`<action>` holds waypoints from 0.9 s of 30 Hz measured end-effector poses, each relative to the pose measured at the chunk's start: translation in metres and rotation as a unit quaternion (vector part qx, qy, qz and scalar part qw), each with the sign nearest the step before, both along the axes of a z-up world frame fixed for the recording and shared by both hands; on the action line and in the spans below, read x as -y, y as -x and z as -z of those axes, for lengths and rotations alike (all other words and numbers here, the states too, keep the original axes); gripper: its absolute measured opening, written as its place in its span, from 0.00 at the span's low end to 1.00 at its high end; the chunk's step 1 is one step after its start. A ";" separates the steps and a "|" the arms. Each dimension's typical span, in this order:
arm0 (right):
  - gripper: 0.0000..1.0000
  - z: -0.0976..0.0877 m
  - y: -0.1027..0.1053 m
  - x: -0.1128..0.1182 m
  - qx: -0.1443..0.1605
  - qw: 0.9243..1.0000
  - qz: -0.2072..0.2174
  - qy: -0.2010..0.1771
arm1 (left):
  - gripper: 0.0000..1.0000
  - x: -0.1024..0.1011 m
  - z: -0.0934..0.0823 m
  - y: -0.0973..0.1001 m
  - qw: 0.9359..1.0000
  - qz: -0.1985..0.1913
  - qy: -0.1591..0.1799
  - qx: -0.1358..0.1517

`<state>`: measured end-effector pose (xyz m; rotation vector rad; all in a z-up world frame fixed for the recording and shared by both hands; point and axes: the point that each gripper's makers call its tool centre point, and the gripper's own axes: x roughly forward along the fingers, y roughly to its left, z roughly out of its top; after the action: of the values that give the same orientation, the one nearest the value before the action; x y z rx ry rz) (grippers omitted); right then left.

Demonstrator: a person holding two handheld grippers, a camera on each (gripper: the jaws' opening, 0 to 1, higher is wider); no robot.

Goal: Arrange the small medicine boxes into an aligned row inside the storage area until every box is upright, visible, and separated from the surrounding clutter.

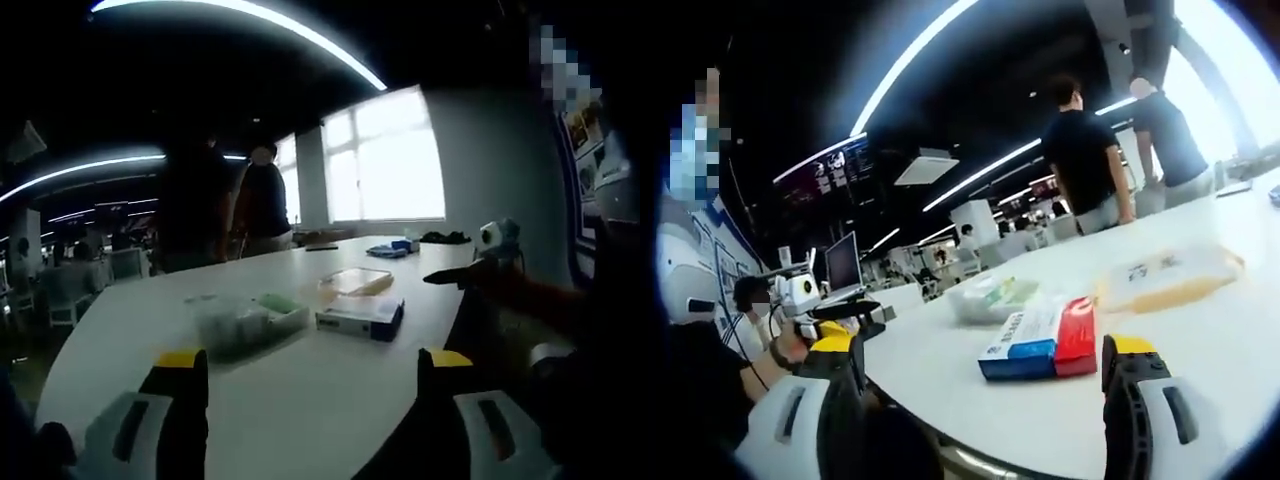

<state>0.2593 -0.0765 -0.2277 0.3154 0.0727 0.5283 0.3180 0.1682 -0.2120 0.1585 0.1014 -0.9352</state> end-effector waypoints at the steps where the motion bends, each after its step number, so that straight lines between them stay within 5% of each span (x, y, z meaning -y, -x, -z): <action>1: 0.97 0.001 -0.001 -0.003 -0.001 1.000 -0.003 0.002 | 0.86 -0.001 0.000 0.000 1.000 -0.001 -0.001 0.000; 10: 0.89 0.020 -0.009 -0.030 -0.031 0.998 -0.023 0.045 | 0.86 -0.001 -0.002 0.001 1.000 0.003 0.008 0.001; 16: 0.92 0.027 -0.012 -0.051 -0.043 0.998 -0.046 0.027 | 0.85 -0.001 -0.004 0.003 1.000 0.004 0.017 -0.001; 27: 0.95 0.046 -0.028 -0.045 -0.080 0.996 -0.029 0.014 | 0.85 -0.002 0.002 0.003 1.000 0.002 0.014 -0.008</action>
<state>0.2873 -0.0320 -0.2733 0.3277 0.2449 0.5576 0.3152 0.1697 -0.2143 0.1247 0.1028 -0.9419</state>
